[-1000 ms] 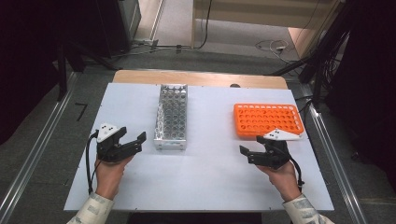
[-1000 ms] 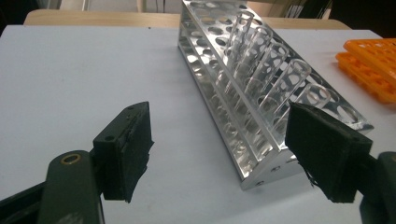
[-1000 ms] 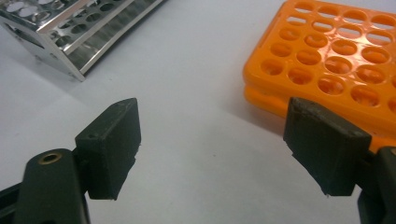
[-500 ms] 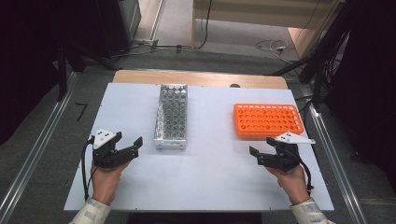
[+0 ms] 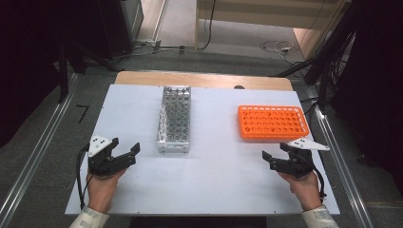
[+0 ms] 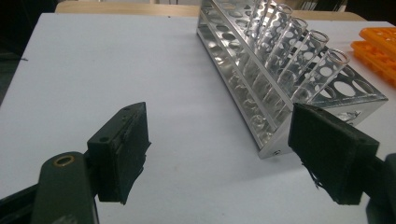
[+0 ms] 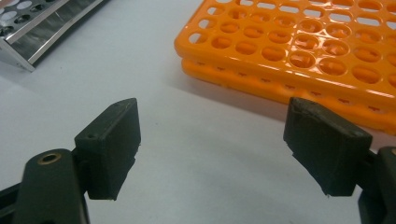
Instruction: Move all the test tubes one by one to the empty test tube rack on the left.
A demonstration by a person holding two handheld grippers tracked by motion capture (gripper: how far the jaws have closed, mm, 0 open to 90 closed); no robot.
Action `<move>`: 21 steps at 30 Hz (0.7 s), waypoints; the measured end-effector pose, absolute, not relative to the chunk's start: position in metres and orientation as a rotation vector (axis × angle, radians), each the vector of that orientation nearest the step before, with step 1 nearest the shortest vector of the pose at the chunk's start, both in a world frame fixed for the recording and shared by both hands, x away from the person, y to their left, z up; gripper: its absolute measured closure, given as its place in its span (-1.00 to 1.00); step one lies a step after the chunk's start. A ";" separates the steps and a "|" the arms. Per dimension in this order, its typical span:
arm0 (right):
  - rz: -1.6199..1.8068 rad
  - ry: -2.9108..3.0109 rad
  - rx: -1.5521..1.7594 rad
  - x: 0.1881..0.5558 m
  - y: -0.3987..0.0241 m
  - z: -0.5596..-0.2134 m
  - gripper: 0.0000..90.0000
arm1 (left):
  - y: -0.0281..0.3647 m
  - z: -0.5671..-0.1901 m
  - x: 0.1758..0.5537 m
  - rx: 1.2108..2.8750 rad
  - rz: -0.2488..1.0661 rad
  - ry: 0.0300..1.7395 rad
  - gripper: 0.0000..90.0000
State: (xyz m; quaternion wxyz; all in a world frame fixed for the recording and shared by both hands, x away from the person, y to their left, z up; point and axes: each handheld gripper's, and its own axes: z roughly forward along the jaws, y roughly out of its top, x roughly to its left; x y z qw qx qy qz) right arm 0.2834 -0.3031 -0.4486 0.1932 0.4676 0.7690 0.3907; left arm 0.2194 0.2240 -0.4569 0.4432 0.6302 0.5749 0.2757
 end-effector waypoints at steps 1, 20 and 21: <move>1.098 2.152 1.314 0.283 -0.305 -0.449 -0.62 | 0.225 -0.457 0.218 1.562 0.685 1.425 -0.55; 1.004 2.028 1.488 0.277 -0.356 -0.463 -0.63 | 0.248 -0.466 0.206 1.544 0.745 1.488 -0.55; 1.000 2.019 1.498 0.277 -0.358 -0.463 -0.63 | 0.250 -0.467 0.207 1.542 0.748 1.499 -0.55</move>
